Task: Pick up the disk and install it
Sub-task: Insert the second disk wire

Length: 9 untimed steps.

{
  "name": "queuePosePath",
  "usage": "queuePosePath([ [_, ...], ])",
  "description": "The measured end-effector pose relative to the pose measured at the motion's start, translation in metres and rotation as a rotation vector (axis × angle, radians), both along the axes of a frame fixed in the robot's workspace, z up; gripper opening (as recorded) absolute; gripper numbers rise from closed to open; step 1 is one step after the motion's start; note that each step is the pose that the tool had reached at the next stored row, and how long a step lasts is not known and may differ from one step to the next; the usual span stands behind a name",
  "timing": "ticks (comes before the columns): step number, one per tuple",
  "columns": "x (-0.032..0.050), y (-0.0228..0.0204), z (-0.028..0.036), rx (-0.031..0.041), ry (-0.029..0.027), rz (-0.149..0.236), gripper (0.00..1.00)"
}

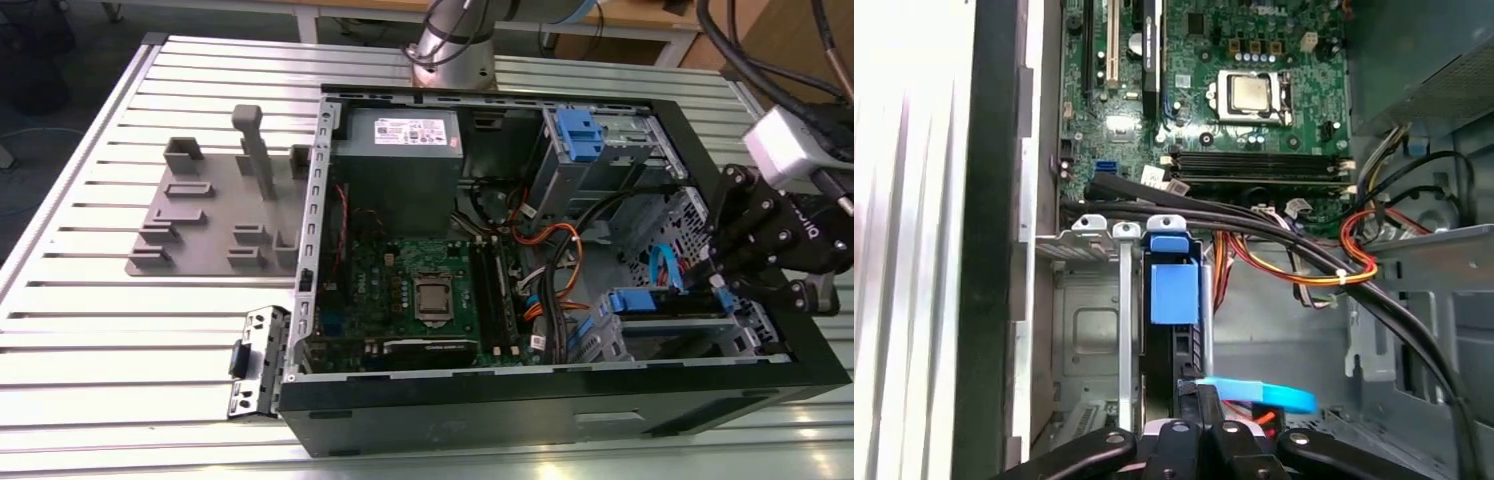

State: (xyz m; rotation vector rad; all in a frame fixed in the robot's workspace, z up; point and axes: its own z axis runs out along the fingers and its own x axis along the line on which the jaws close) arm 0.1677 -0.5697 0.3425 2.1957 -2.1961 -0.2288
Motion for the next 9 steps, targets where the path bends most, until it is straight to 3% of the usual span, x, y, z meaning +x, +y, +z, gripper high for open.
queuePosePath([
  [4,0.0019,0.0000,0.0090,0.0029,-0.0001,0.000,0.10],
  [9,0.0021,0.0000,0.0120,0.0034,0.0000,0.000,0.10],
])
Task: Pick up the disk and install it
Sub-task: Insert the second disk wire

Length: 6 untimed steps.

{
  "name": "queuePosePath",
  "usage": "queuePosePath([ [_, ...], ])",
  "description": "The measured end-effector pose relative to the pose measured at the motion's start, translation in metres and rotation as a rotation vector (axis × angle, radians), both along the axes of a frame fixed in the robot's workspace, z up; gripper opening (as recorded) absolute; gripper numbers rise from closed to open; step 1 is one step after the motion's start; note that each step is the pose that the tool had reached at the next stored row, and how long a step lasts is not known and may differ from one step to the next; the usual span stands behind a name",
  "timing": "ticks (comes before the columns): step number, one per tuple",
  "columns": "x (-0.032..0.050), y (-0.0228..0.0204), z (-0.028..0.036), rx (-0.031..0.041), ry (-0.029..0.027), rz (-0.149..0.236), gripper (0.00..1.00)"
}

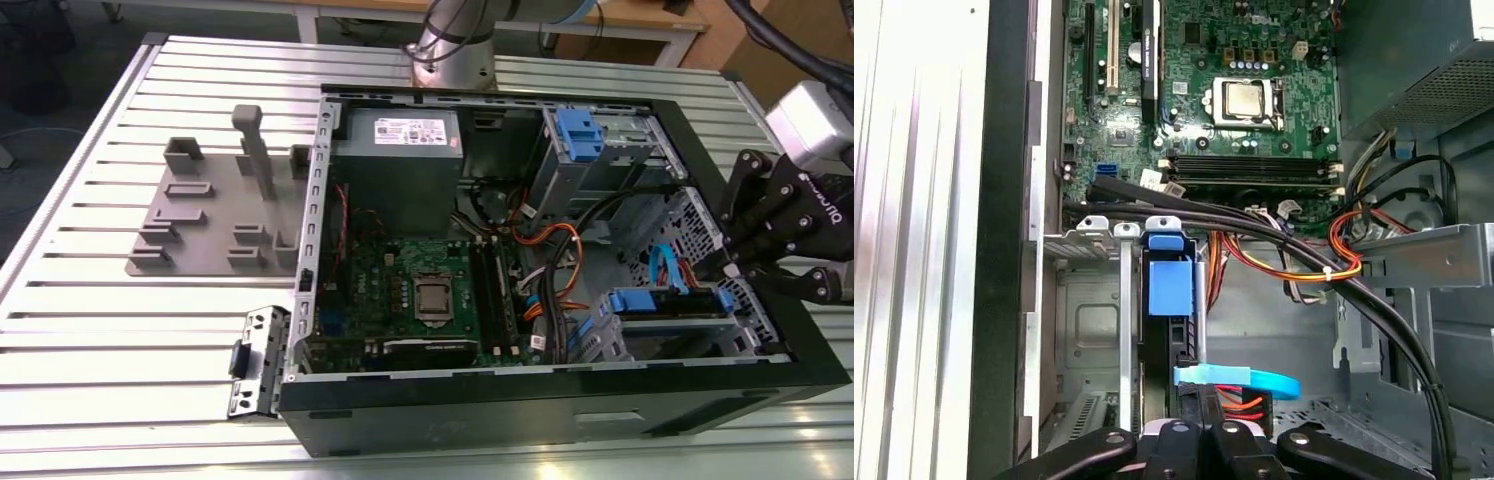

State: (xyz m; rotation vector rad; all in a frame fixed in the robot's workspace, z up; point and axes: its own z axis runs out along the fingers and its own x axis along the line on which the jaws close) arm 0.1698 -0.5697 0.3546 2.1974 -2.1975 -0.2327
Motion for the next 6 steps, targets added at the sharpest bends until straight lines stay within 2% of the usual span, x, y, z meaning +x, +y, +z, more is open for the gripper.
queuePosePath([
  [6,0.0000,0.0000,0.0003,-0.0003,0.0000,0.000,0.10],
])
